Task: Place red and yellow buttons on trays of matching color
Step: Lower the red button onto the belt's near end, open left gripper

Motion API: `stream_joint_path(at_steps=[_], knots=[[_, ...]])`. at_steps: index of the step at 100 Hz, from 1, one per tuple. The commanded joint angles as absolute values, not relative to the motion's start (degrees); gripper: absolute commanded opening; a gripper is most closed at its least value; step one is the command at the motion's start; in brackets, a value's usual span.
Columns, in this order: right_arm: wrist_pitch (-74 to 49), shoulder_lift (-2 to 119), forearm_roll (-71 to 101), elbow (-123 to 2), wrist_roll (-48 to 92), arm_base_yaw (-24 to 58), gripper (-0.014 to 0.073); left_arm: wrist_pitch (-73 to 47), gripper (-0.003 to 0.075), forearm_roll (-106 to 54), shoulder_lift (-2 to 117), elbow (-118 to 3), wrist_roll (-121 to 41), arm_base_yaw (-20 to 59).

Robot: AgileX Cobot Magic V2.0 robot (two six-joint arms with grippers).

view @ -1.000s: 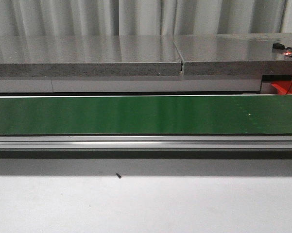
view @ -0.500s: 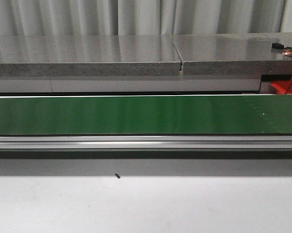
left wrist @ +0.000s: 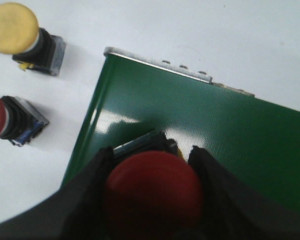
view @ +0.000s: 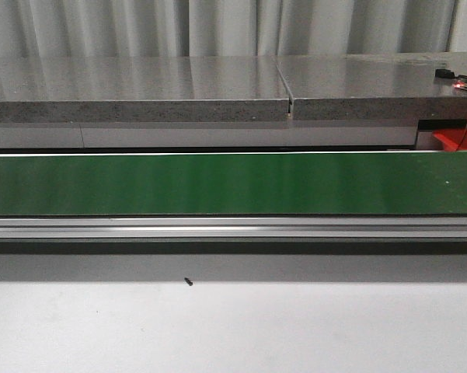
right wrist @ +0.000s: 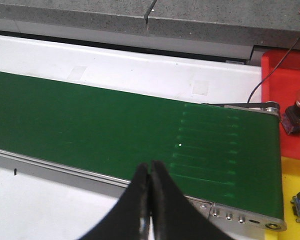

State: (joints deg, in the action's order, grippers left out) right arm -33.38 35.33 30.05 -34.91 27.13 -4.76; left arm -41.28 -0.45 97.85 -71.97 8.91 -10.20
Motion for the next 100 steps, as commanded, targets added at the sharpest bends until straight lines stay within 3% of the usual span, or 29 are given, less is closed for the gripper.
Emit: stream_joint_path(at_steps=[1,27,34,43,60,67,81,100], knots=[[-30.23,35.23,31.40,-36.29,27.53,-4.68,-0.0068,-39.82,-0.0020,-1.27,96.41,-73.90,8.92,-9.60],[-30.23,35.23,31.40,-36.29,27.53,-4.68,-0.0068,-41.36,-0.0014,-2.32,97.20,-73.90,8.92,-9.60],[-30.23,35.23,31.40,-36.29,27.53,-4.68,-0.0068,-41.66,0.0032,-3.22,97.20,-73.90,7.60,-9.60],[-30.23,35.23,31.40,-36.29,27.53,-4.68,-0.0068,-41.66,0.0168,-5.39,97.20,-73.90,5.02,-9.60],[-30.23,35.23,31.40,-36.29,27.53,-4.68,-0.0068,-41.02,0.0600,-6.60,97.20,-73.93,4.49,-9.60],[-30.23,35.23,31.40,-36.29,27.53,-4.68,-0.0068,-41.02,0.0715,-6.60,97.20,-73.93,4.49,-9.60],[-30.23,35.23,31.40,-36.29,27.53,-4.68,-0.0068,-41.12,0.0650,-6.60,96.41,-74.03,4.49,-9.60],[-30.23,35.23,31.40,-36.29,27.53,-4.68,-0.0068,-41.34,0.0641,-6.60,92.70,-74.02,4.49,-9.72]])
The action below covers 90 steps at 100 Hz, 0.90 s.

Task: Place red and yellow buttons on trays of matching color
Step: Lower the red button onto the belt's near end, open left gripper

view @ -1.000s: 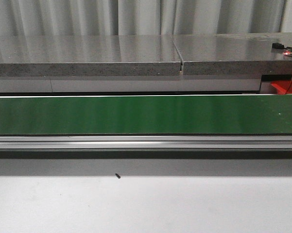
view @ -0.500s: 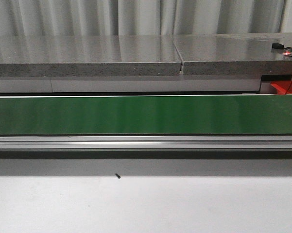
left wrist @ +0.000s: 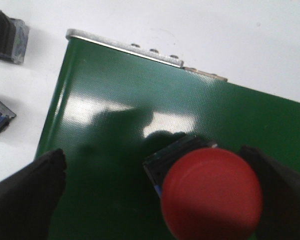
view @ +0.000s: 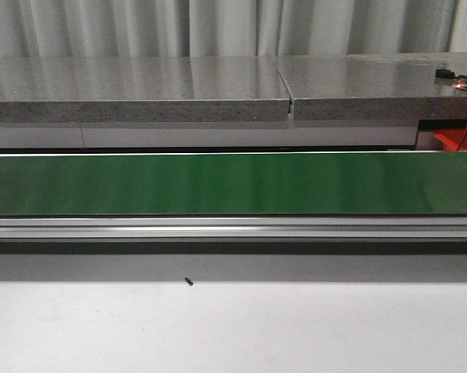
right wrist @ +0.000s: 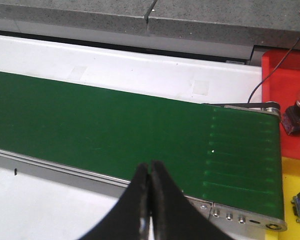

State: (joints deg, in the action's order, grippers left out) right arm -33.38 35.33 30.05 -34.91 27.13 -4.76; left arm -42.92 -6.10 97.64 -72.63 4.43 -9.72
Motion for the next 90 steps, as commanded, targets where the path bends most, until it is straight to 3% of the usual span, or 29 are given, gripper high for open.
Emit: stream_joint_path(at_steps=[1,22,72,90], knots=[[-30.23,35.23,31.40,-36.29,27.53,-4.68,-0.0068,-41.34,0.0641,-6.60,92.49,-74.02,4.49,-9.73],[-30.23,35.23,31.40,-36.29,27.53,-4.68,-0.0068,-42.61,0.0641,-5.69,86.95,-74.02,4.76,-13.54],[-30.23,35.23,31.40,-36.29,27.53,-4.68,-0.0068,-44.18,0.0641,-3.32,85.54,-72.02,5.11,-37.84],[-30.23,35.23,31.40,-36.29,27.53,-4.68,-0.0068,-41.19,0.0641,-3.21,85.67,-71.44,6.55,-41.21]])
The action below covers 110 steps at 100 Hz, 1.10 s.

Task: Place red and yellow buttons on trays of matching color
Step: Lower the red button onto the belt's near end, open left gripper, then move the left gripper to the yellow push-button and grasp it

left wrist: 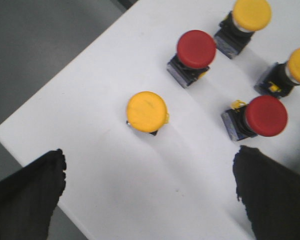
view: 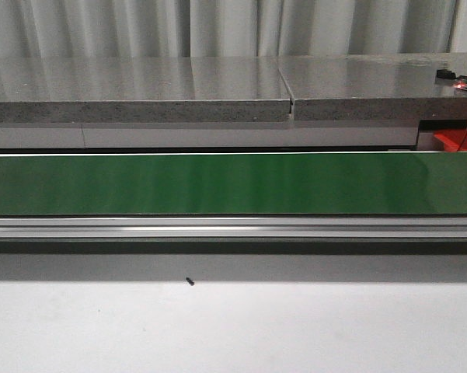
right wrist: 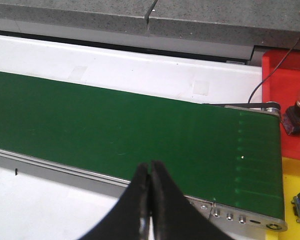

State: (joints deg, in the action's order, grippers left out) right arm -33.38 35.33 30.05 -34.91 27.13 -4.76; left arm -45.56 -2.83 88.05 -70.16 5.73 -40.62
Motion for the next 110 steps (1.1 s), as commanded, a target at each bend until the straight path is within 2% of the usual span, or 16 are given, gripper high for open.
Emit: stream_joint_path(at_steps=[1,71,110], knots=[[-30.23,35.23,31.40,-36.29,27.53,-4.68,-0.0068,-41.03,0.0641,-2.92,85.76,-71.44,6.55,-41.21],[-30.23,35.23,31.40,-36.29,27.53,-4.68,-0.0068,-32.34,0.0641,-3.81,102.81,-71.54,6.55,-40.34],[-30.23,35.23,31.40,-36.29,27.53,-4.68,-0.0068,-28.55,0.0638,-4.05,107.06,-71.92,6.55,-40.34]])
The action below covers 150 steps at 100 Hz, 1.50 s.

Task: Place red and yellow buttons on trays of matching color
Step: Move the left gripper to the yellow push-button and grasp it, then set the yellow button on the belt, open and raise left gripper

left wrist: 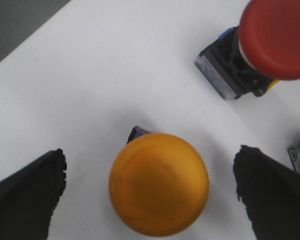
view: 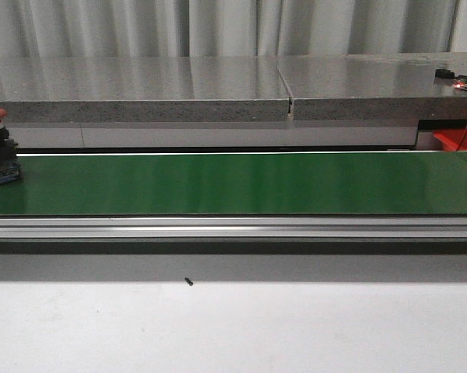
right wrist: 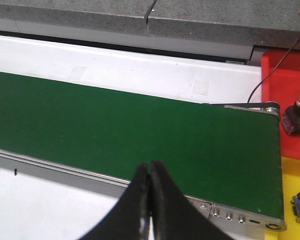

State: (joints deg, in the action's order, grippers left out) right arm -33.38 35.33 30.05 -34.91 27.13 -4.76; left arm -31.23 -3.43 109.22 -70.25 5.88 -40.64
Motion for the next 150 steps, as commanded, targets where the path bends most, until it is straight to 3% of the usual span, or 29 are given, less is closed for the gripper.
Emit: stream_joint_path(at_steps=[1,11,19,45,57,103,120,150], knots=[[-30.23,35.23,31.40,-36.29,27.53,-4.68,-0.0068,-28.40,0.0638,-4.06,107.17,-71.92,6.55,-40.34],[-30.23,35.23,31.40,-36.29,27.53,-4.68,-0.0068,-27.92,0.0621,-4.60,107.18,-71.92,6.55,-40.34],[-30.23,35.23,31.40,-36.29,27.53,-4.68,-0.0068,-27.33,0.0554,-4.63,107.18,-71.92,6.55,-40.34],[-30.23,35.23,31.40,-36.29,27.53,-4.68,-0.0068,-26.74,0.0130,-4.63,107.18,-71.92,6.55,-40.34],[-30.23,35.23,31.40,-36.29,27.53,-4.68,-0.0068,-27.82,-0.0022,-4.63,106.75,-71.92,6.55,-40.34],[-30.23,35.23,31.40,-36.29,27.53,-4.68,-0.0068,-35.31,-0.0020,-6.35,89.53,-71.92,5.88,-37.45],[-30.23,35.23,31.40,-36.29,27.53,-4.68,-0.0068,-38.86,-0.0020,-6.49,83.67,-71.92,3.51,-30.59],[-30.23,35.23,31.40,-36.29,27.53,-4.68,-0.0068,-41.12,-0.0020,-8.94,83.52,-71.92,-1.65,-17.38]])
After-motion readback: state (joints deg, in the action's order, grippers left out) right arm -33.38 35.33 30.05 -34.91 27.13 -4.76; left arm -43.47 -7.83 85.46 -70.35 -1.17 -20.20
